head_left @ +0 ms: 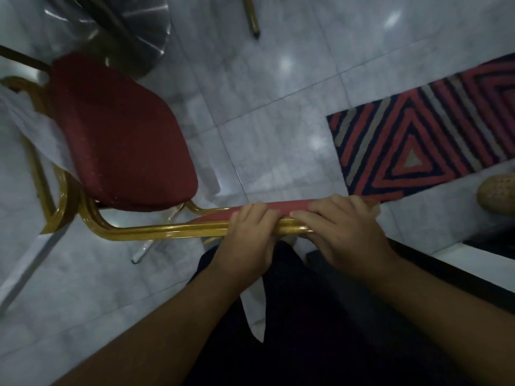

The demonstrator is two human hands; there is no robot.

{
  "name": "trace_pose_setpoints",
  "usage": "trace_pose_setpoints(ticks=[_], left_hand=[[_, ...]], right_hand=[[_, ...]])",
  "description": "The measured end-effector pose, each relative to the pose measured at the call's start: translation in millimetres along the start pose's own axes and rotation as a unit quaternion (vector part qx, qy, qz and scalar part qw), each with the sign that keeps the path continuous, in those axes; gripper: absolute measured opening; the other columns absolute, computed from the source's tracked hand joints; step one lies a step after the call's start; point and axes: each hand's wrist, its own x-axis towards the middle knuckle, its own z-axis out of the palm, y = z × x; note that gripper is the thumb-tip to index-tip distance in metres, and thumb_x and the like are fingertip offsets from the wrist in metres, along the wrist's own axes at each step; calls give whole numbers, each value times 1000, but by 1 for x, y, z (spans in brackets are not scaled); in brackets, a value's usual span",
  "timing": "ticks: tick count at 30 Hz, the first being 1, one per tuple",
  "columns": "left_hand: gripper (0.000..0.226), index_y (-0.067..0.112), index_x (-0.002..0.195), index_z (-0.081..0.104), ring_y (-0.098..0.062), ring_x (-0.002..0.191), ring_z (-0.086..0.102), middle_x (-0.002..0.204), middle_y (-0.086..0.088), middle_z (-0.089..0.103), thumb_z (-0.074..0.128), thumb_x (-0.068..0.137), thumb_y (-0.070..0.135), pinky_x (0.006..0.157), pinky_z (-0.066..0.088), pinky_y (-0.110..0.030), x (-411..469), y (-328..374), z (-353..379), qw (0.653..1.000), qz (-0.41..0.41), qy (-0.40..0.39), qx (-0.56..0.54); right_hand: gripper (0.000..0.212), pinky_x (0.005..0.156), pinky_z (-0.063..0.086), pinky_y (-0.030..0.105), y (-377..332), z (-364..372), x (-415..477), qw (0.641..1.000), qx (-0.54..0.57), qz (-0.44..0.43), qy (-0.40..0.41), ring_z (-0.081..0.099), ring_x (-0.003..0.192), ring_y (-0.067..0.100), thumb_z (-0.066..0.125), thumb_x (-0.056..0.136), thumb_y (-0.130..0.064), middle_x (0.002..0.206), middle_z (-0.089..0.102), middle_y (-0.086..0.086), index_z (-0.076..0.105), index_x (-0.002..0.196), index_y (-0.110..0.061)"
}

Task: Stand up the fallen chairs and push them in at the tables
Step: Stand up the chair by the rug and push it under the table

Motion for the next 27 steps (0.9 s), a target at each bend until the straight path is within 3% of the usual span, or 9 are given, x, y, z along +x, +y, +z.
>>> trace_pose_setpoints(ticks=[4, 8, 11, 16, 20, 27], left_hand=[[33, 11, 114, 65, -19, 98, 49, 106, -4, 60, 50, 90, 28, 87, 44, -37, -37, 5, -51, 999, -22, 35, -29], [26, 10, 113, 66, -17, 96, 51, 103, -4, 61, 57, 90, 20, 87, 44, -32, -72, 8, -86, 998, -14, 55, -25], [25, 11, 112, 65, -19, 98, 56, 106, -1, 60, 62, 88, 20, 89, 48, -36, -105, 8, -118, 998, -28, 61, -13], [35, 15, 121, 63, -19, 107, 58, 116, 0, 63, 59, 94, 36, 94, 48, -37, -160, 29, -171, 994, 7, 109, 5], [34, 4, 113, 67, -25, 96, 61, 108, -10, 66, 53, 100, 33, 86, 51, -39, -205, 25, -196, 977, 36, 207, 38], [27, 13, 116, 60, -21, 91, 59, 106, -7, 65, 57, 91, 19, 75, 54, -39, -330, -27, -219, 957, 0, 291, 6]], right_hand=[[39, 89, 47, 42, -13, -27, -17, 996, 92, 12, 12, 60, 104, 24, 61, 99, -37, 119, 67, 4, 66, 128, -11], [39, 87, 47, 35, -41, -45, -15, 988, 155, 9, 16, 59, 97, 24, 62, 96, -35, 110, 67, 5, 68, 121, -6], [33, 80, 49, 40, -84, -65, -3, 985, 167, -25, 32, 61, 92, 26, 65, 96, -30, 108, 68, 4, 70, 119, -7], [33, 68, 51, 46, -169, -98, 25, 986, 134, -85, 46, 62, 90, 24, 70, 93, -32, 106, 70, 2, 72, 118, -11], [32, 67, 49, 45, -240, -111, 46, 983, 116, -131, 59, 60, 85, 24, 72, 94, -32, 103, 71, 2, 72, 118, -13], [30, 63, 42, 39, -376, -102, 61, 977, 45, -204, 43, 59, 81, 20, 70, 95, -38, 103, 73, -3, 76, 114, -17]])
